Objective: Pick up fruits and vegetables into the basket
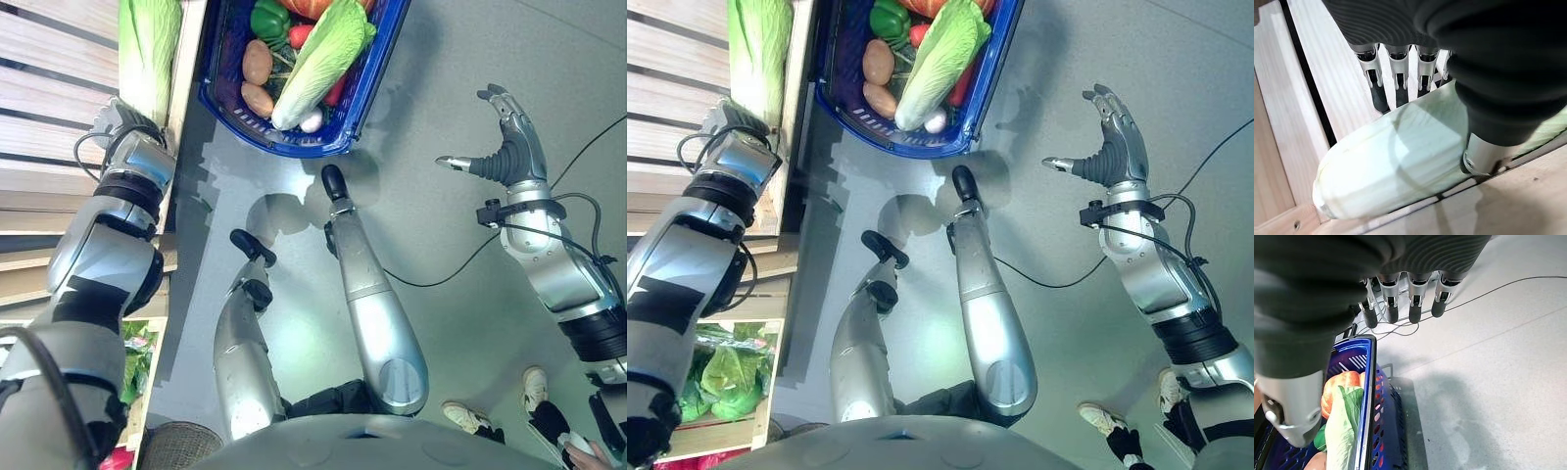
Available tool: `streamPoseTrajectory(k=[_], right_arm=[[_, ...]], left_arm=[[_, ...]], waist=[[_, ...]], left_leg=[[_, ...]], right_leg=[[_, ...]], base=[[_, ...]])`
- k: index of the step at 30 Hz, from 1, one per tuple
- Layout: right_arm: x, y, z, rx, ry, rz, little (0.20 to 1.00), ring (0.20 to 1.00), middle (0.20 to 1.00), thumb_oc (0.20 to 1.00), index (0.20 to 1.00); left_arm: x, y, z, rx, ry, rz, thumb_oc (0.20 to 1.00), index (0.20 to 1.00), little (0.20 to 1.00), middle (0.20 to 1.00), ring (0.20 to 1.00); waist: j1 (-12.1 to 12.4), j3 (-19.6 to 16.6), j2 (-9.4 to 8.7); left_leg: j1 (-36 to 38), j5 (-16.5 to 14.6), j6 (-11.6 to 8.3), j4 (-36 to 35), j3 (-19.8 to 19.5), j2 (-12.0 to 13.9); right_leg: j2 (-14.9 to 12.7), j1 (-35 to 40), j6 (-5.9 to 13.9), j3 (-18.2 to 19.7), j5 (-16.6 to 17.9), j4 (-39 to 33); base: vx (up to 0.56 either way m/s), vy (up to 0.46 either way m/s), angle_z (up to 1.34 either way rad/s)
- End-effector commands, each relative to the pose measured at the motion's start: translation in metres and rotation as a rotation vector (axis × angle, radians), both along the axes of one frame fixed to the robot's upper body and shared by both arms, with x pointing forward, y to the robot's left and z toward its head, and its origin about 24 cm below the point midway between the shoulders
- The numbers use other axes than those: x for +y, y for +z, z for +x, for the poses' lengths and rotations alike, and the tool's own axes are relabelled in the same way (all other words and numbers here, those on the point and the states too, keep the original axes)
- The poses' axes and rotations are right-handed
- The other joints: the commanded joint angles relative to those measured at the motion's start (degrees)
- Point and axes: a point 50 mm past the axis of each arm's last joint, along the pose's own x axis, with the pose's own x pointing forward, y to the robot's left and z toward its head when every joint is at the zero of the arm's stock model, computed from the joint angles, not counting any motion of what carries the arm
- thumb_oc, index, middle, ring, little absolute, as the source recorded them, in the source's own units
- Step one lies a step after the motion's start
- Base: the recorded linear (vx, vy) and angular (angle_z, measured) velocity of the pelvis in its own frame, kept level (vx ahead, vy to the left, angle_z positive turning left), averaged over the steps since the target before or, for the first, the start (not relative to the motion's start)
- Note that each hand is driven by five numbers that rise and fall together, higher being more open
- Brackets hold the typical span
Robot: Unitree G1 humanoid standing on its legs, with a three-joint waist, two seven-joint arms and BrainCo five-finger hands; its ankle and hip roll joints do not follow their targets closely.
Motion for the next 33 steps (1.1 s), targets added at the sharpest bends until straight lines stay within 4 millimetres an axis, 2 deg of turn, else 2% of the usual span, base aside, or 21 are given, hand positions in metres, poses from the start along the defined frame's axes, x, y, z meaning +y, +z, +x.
streamPoseTrajectory(k=[1,5,9,17,24,31,33], right_arm=[[0.003,-0.005,0.0,-0.025,0.0,0.06,1.0,1.0,1.0,1.0,1.0],[0.004,-0.002,-0.001,-0.027,0.0,0.064,1.0,1.0,1.0,1.0,1.0],[0.005,0.001,-0.002,-0.034,0.013,0.066,1.0,1.0,1.0,1.0,1.0],[0.009,0.0,-0.01,-0.056,0.065,0.088,1.0,1.0,1.0,1.0,1.0],[0.013,-0.006,-0.02,-0.041,0.156,0.133,1.0,1.0,1.0,1.0,1.0],[0.026,-0.005,-0.026,0.019,0.386,0.282,1.0,1.0,1.0,1.0,1.0],[0.03,-0.007,-0.027,0.059,0.464,0.364,1.0,1.0,1.0,1.0,1.0]], left_arm=[[-0.012,-0.076,-0.015,0.17,0.018,-0.301,0.2,0.2,0.2,0.2,0.2],[-0.018,-0.089,-0.018,0.152,0.026,-0.476,0.2,0.2,0.2,0.2,0.2],[-0.023,-0.092,-0.016,0.084,0.011,-0.606,0.2,0.2,0.2,0.2,0.2],[-0.043,-0.081,-0.005,-0.24,-0.095,-0.816,0.2,0.2,0.2,0.2,0.2],[-0.043,-0.079,-0.011,-0.386,-0.171,-0.802,0.2,0.2,0.2,0.2,0.2],[-0.032,-0.079,-0.026,-0.465,-0.245,-0.668,0.2,0.2,0.2,0.2,0.2],[-0.03,-0.078,-0.03,-0.483,-0.275,-0.573,0.2,0.2,0.2,0.2,0.2]], waist=[[-0.44,-2.25,-4.29],[-0.36,-2.25,-4.27],[-0.31,-2.25,-4.32],[0.39,-2.25,-3.79],[1.61,-2.25,-3.0],[3.86,-2.25,-2.41],[4.67,-2.25,-2.4]], left_leg=[[-4.57,-5.86,-0.05,8.92,0.28,1.72],[-4.26,-5.89,0.05,8.78,0.08,1.56],[-3.91,-6.04,0.27,8.75,0.05,1.55],[-1.49,-5.84,0.63,7.54,-0.08,1.04],[3.95,-5.4,0.95,5.54,-0.12,0.46],[11.85,-4.88,1.17,2.66,-1.02,-0.61],[13.99,-4.94,1.25,1.85,-1.36,-0.88]], right_leg=[[2.23,0.42,1.13,-1.33,-4.78,0.96],[2.33,0.74,1.05,-1.49,-4.93,1.02],[2.39,1.05,1.05,-1.54,-5.06,1.22],[2.21,3.57,1.01,-1.72,-5.43,0.8],[1.09,8.79,1.14,-2.59,-5.58,-0.87],[-0.51,17.49,1.58,-4.68,-5.17,-4.43],[-1.04,20.24,1.8,-5.32,-4.97,-5.62]], base=[[0.0,0.0,0.0],[0.0,0.0,0.0],[0.0,0.0,0.0],[-0.02,0.038,0.01],[-0.01,0.063,0.04],[-0.02,0.055,0.13],[-0.02,0.036,0.13]])
